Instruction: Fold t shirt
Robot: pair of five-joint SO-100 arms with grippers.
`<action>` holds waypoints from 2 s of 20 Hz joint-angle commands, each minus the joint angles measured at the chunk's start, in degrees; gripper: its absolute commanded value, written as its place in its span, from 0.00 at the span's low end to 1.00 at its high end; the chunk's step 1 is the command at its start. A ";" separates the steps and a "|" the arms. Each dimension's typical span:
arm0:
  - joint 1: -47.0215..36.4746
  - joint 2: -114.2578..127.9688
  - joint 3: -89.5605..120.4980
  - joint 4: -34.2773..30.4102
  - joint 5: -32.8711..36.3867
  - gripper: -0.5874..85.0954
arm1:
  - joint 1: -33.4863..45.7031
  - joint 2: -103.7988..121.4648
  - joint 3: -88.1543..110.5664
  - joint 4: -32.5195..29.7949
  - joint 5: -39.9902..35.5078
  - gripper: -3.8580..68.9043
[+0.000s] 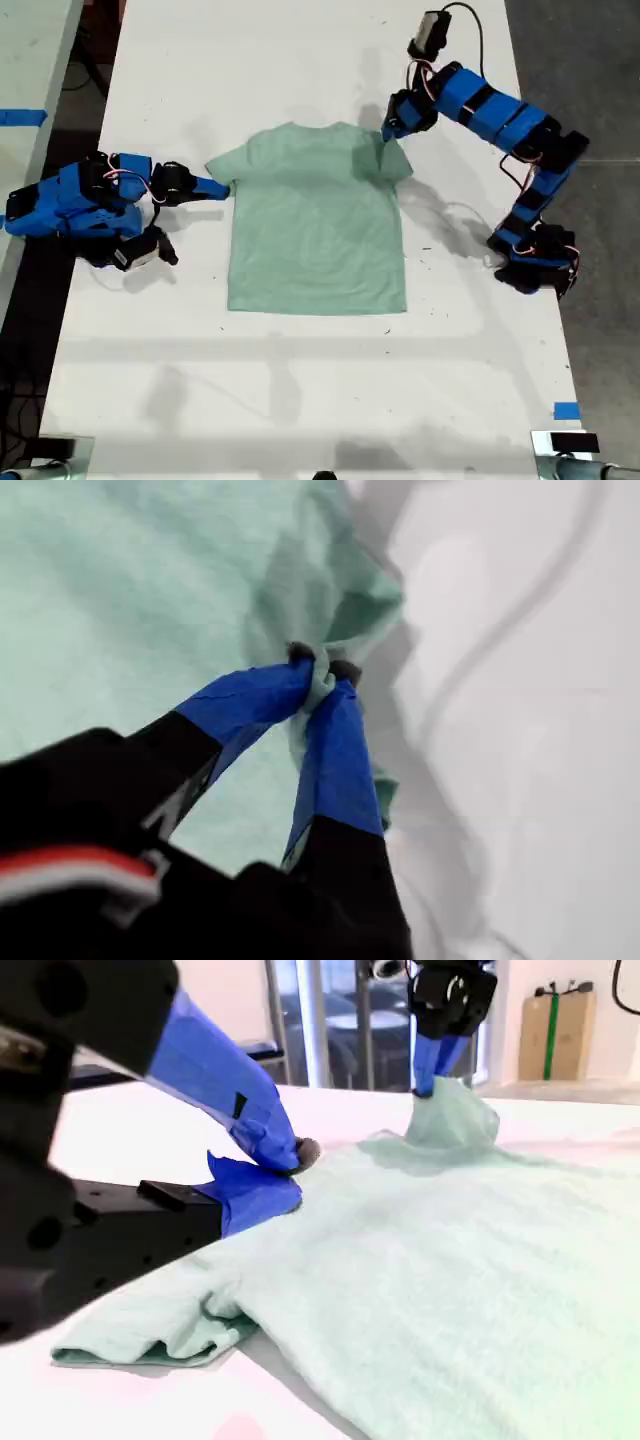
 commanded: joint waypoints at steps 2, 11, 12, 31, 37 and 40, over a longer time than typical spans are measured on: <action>-0.88 0.26 0.53 0.09 -0.44 0.02 | -12.57 2.99 -5.36 -8.09 -0.26 0.07; -0.79 0.26 0.53 0.18 -0.44 0.02 | -23.38 -13.45 -8.35 -17.67 2.81 0.10; -0.79 0.26 0.53 0.18 -0.44 0.02 | -23.47 -13.62 -8.53 -17.58 3.16 0.19; -1.05 0.26 0.53 -0.09 -0.44 0.01 | -28.65 112.94 97.21 -14.41 16.61 0.08; -1.14 0.26 0.53 -0.26 -0.44 0.02 | -25.40 112.94 103.80 -5.54 26.02 0.07; -1.05 0.26 0.53 -0.18 -0.44 0.02 | -25.40 112.94 103.80 -4.48 27.86 0.07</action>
